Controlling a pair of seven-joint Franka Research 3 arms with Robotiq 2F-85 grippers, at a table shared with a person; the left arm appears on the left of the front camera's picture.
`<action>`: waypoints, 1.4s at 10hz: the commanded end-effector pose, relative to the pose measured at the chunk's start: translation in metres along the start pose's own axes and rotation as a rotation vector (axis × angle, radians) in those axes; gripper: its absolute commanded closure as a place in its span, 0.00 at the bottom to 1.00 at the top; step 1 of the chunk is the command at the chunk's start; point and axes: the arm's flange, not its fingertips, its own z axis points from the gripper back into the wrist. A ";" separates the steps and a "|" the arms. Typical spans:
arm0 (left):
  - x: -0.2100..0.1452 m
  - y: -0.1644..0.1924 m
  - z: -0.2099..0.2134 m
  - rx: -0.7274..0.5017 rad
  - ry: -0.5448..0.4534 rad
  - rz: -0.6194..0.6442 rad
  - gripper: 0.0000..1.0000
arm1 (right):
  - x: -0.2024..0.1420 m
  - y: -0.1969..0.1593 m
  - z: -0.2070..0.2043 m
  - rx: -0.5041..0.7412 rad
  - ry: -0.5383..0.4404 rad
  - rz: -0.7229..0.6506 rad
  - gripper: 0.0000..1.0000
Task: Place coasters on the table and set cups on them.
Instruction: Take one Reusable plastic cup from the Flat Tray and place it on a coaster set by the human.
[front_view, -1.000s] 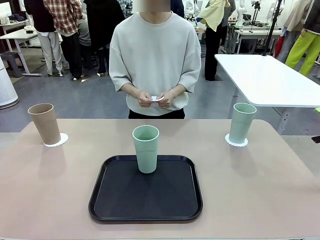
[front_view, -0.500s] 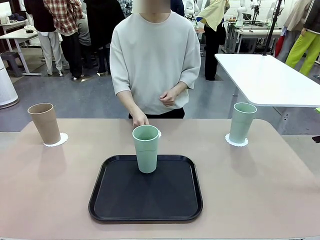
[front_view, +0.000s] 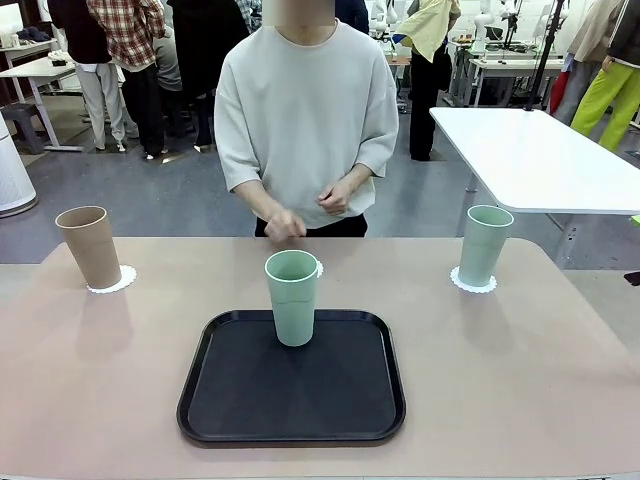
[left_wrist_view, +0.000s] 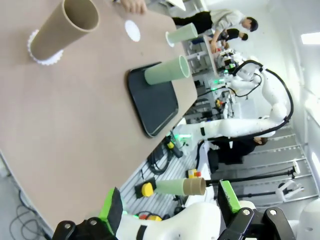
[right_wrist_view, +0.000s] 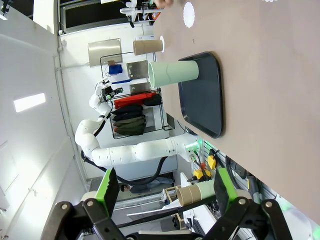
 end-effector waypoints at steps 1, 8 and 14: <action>-0.002 -0.002 0.003 -0.005 -0.002 0.000 0.00 | 0.000 0.001 0.000 0.008 0.001 0.003 0.00; -0.002 -0.002 0.003 -0.005 -0.002 0.000 0.00 | -0.009 0.129 -0.062 -0.783 0.206 0.676 0.00; -0.002 -0.002 0.003 -0.005 -0.002 0.000 0.00 | -0.012 0.143 -0.232 -0.881 0.271 1.234 0.00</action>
